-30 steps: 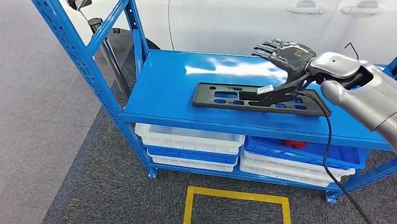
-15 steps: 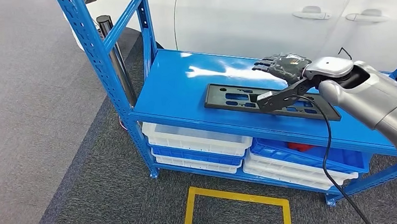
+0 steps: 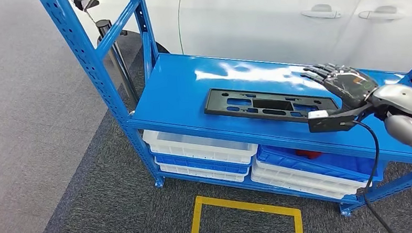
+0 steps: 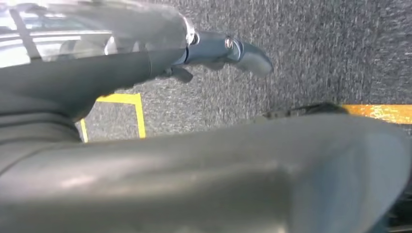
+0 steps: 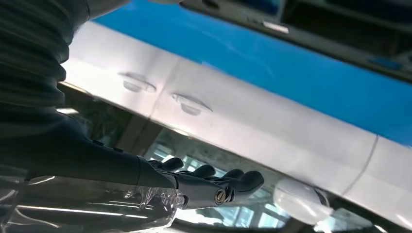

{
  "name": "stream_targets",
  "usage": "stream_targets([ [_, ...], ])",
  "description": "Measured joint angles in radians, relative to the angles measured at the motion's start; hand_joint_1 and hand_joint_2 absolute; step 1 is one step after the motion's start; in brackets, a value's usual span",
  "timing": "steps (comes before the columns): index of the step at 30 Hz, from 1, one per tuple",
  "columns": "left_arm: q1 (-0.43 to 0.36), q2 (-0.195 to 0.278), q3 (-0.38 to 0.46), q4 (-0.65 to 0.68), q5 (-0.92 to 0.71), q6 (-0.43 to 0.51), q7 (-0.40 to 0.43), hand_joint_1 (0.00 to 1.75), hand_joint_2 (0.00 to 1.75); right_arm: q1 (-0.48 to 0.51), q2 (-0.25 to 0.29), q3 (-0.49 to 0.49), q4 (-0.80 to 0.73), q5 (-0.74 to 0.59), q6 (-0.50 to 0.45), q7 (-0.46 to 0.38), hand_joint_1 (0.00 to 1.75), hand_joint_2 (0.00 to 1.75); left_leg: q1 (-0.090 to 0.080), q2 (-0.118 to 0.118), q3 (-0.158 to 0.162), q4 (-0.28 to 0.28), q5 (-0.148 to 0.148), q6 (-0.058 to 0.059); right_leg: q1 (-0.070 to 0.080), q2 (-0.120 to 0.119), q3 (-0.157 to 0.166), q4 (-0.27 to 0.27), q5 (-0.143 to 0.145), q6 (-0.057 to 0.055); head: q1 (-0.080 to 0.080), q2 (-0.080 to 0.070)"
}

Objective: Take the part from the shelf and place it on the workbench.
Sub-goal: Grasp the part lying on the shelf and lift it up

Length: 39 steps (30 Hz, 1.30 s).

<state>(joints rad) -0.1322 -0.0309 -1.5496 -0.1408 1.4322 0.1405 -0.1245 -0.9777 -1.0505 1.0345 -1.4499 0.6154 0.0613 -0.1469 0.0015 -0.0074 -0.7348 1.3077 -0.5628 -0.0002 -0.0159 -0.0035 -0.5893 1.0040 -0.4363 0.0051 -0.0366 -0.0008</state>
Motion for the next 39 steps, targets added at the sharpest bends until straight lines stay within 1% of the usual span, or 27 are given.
stream_targets([
  [1,0.0,0.0,0.0,0.0,0.0,0.0,0.0,0.0,0.0,0.051,-0.012,-0.03,-0.01,0.006,-0.016,0.004,0.0,1.75,0.001,0.0,0.016,-0.029,0.022,0.001,0.0,0.0,0.001,0.0,-0.001,0.001,0.0,0.0],
  [3,-0.003,0.0,0.0,0.0,0.001,0.0,0.0,0.0,0.0,0.149,-0.03,-0.099,-0.032,0.02,-0.035,0.006,0.0,1.75,0.001,0.0,0.088,-0.168,0.084,0.007,0.0,0.001,0.006,0.001,-0.004,0.006,0.0,0.0],
  [4,-0.004,0.0,0.0,0.0,0.003,0.001,0.0,0.0,0.0,0.196,-0.038,-0.138,-0.043,0.028,-0.04,0.006,0.0,1.75,0.0,0.0,0.121,-0.231,0.105,0.012,0.001,0.001,0.007,0.002,-0.005,0.01,0.0,0.0],
  [5,-0.006,0.0,0.0,0.0,0.005,0.002,0.0,0.0,0.0,0.24,-0.046,-0.178,-0.054,0.033,-0.044,0.004,0.0,1.75,-0.001,-0.001,0.141,-0.269,0.113,0.016,0.003,0.002,0.007,0.002,-0.006,0.015,0.0,0.0],
  [9,-0.005,0.0,0.0,0.0,0.01,0.006,0.0,0.0,0.0,0.384,-0.06,-0.325,-0.093,0.061,-0.046,-0.023,0.0,1.75,-0.006,-0.001,0.153,-0.297,0.12,0.039,-0.002,0.002,0.006,0.005,-0.011,0.039,0.0,0.0],
  [10,-0.005,0.0,0.0,0.0,0.01,0.007,-0.001,0.0,0.0,0.405,-0.06,-0.355,-0.098,0.069,-0.04,-0.032,0.0,1.75,-0.005,-0.001,0.155,-0.302,0.123,0.045,-0.004,0.002,-0.002,0.025,-0.026,0.043,0.0,0.0],
  [11,-0.006,0.0,0.0,0.0,0.009,0.008,-0.002,0.0,0.0,0.425,-0.06,-0.384,-0.103,0.075,-0.033,-0.04,0.0,1.75,-0.004,0.0,0.156,-0.306,0.126,0.049,-0.005,0.003,-0.022,0.069,-0.054,0.046,0.0,0.0],
  [13,-0.006,0.0,0.0,0.0,0.007,0.007,-0.004,0.0,0.0,0.468,-0.06,-0.432,-0.112,0.084,-0.025,-0.048,0.0,1.75,-0.006,0.0,0.155,-0.307,0.127,0.053,-0.006,0.003,-0.083,0.203,-0.119,0.052,0.0,0.0],
  [14,-0.006,0.0,0.0,0.0,0.005,0.005,-0.005,0.0,0.0,0.496,-0.059,-0.455,-0.117,0.093,-0.026,-0.05,0.0,1.75,-0.007,0.0,0.154,-0.306,0.127,0.053,-0.006,0.003,-0.11,0.261,-0.139,0.054,0.0,0.0],
  [15,-0.006,0.0,0.0,0.0,0.003,0.004,-0.005,0.0,0.0,0.526,-0.057,-0.474,-0.121,0.106,-0.03,-0.052,0.0,1.75,-0.008,-0.001,0.154,-0.306,0.127,0.053,-0.007,0.003,-0.121,0.284,-0.139,0.056,0.0,0.0],
  [16,-0.006,0.0,0.0,0.0,0.002,0.002,-0.005,0.0,0.0,0.555,-0.053,-0.496,-0.126,0.13,-0.038,-0.054,0.0,1.75,-0.008,-0.002,0.154,-0.305,0.127,0.053,-0.007,0.002,-0.112,0.265,-0.119,0.056,0.0,0.0],
  [19,-0.01,-0.001,0.0,0.0,-0.001,0.0,-0.006,0.0,0.0,0.612,-0.028,-0.565,-0.132,0.219,-0.066,-0.063,0.0,1.75,-0.01,-0.003,0.154,-0.298,0.122,0.045,-0.006,0.001,-0.017,0.066,-0.029,0.049,0.0,0.0],
  [20,-0.012,-0.002,0.0,0.0,-0.002,0.0,-0.007,0.0,0.0,0.621,-0.015,-0.581,-0.131,0.245,-0.075,-0.067,0.0,1.75,-0.011,-0.003,0.153,-0.296,0.121,0.041,-0.003,0.001,0.003,0.024,-0.016,0.043,0.0,0.0],
  [21,-0.013,-0.002,0.0,0.0,-0.003,0.0,-0.007,0.0,0.0,0.627,0.001,-0.593,-0.13,0.271,-0.083,-0.072,0.0,1.75,-0.012,-0.002,0.152,-0.295,0.12,0.036,0.001,0.002,0.012,0.004,-0.014,0.036,0.0,0.0],
  [22,-0.015,-0.003,0.0,0.0,-0.004,-0.001,-0.007,0.0,0.0,0.631,0.021,-0.6,-0.127,0.3,-0.091,-0.076,0.0,1.75,-0.012,-0.001,0.152,-0.295,0.119,0.032,0.005,0.004,0.011,0.003,-0.013,0.029,0.0,0.0],
  [24,-0.018,-0.003,0.0,0.0,-0.007,-0.001,-0.008,0.0,0.0,0.635,0.065,-0.606,-0.117,0.349,-0.103,-0.082,0.0,1.75,-0.01,0.001,0.151,-0.289,0.114,0.021,0.003,0.006,0.012,0.0,-0.009,0.017,0.0,0.0],
  [25,-0.02,-0.004,0.0,0.0,-0.008,-0.002,-0.008,0.0,0.0,0.635,0.087,-0.607,-0.111,0.367,-0.108,-0.084,0.0,1.75,-0.01,0.001,0.143,-0.27,0.1,0.015,0.001,0.006,0.012,-0.002,-0.008,0.01,0.0,0.0],
  [26,-0.022,-0.004,0.0,0.0,-0.009,-0.002,-0.008,0.0,0.0,0.636,0.106,-0.607,-0.106,0.379,-0.112,-0.084,0.0,1.75,-0.009,0.001,0.126,-0.23,0.076,0.01,-0.002,0.004,0.013,-0.004,-0.007,0.004,0.0,0.0],
  [28,-0.023,-0.004,0.0,0.0,-0.01,-0.002,-0.008,0.0,0.0,0.641,0.143,-0.607,-0.095,0.395,-0.118,-0.084,0.0,1.75,-0.007,0.001,0.066,-0.099,0.01,0.003,-0.002,0.002,0.012,-0.003,-0.007,-0.002,0.0,0.0],
  [29,-0.022,-0.004,0.0,0.0,-0.011,-0.003,-0.008,0.0,0.0,0.645,0.161,-0.607,-0.089,0.401,-0.121,-0.083,0.0,1.75,-0.006,0.001,0.035,-0.036,-0.014,0.001,-0.001,0.001,0.011,-0.003,-0.007,-0.003,0.0,0.0],
  [30,-0.02,-0.004,0.0,0.0,-0.011,-0.003,-0.007,0.0,0.0,0.649,0.177,-0.606,-0.083,0.406,-0.123,-0.082,0.0,1.75,-0.006,0.001,0.018,0.0,-0.02,0.001,-0.001,0.001,0.011,-0.003,-0.007,-0.003,0.0,0.0],
  [31,-0.019,-0.004,0.0,0.0,-0.011,-0.003,-0.007,0.0,0.0,0.652,0.191,-0.605,-0.077,0.41,-0.125,-0.082,0.0,1.75,-0.006,0.001,0.02,-0.004,-0.006,0.001,-0.001,0.001,0.011,-0.003,-0.007,-0.003,0.0,0.0],
  [32,-0.019,-0.005,0.0,0.0,-0.012,-0.003,-0.007,0.0,0.0,0.654,0.204,-0.605,-0.07,0.415,-0.127,-0.082,0.0,1.75,-0.006,0.001,0.042,-0.051,0.025,0.004,-0.001,0.001,0.013,-0.003,-0.007,-0.003,0.0,0.0],
  [33,-0.019,-0.005,0.0,0.0,-0.013,-0.003,-0.007,0.0,0.0,0.653,0.215,-0.605,-0.064,0.42,-0.13,-0.082,0.0,1.75,-0.006,0.001,0.078,-0.124,0.063,0.008,-0.001,0.002,0.014,-0.003,-0.008,-0.002,0.0,0.0],
  [35,-0.021,-0.005,0.0,0.0,-0.015,-0.003,-0.007,0.0,0.0,0.65,0.236,-0.605,-0.048,0.434,-0.135,-0.085,0.0,1.75,-0.009,0.001,0.141,-0.256,0.109,0.017,0.002,0.003,0.015,-0.002,-0.009,0.004,0.0,0.0],
  [36,-0.022,-0.005,0.0,0.0,-0.017,-0.003,-0.007,0.0,0.0,0.648,0.246,-0.604,-0.039,0.439,-0.137,-0.087,0.0,1.75,-0.011,0.0,0.155,-0.288,0.116,0.021,0.003,0.003,0.013,-0.001,-0.009,0.008,0.0,0.0],
  [39,-0.023,-0.005,0.0,0.0,-0.02,-0.003,-0.006,0.0,0.0,0.639,0.273,-0.598,-0.011,0.448,-0.141,-0.092,0.0,1.75,-0.013,0.0,0.159,-0.306,0.121,0.034,0.001,0.003,0.01,-0.002,-0.008,0.027,0.0,0.0],
])
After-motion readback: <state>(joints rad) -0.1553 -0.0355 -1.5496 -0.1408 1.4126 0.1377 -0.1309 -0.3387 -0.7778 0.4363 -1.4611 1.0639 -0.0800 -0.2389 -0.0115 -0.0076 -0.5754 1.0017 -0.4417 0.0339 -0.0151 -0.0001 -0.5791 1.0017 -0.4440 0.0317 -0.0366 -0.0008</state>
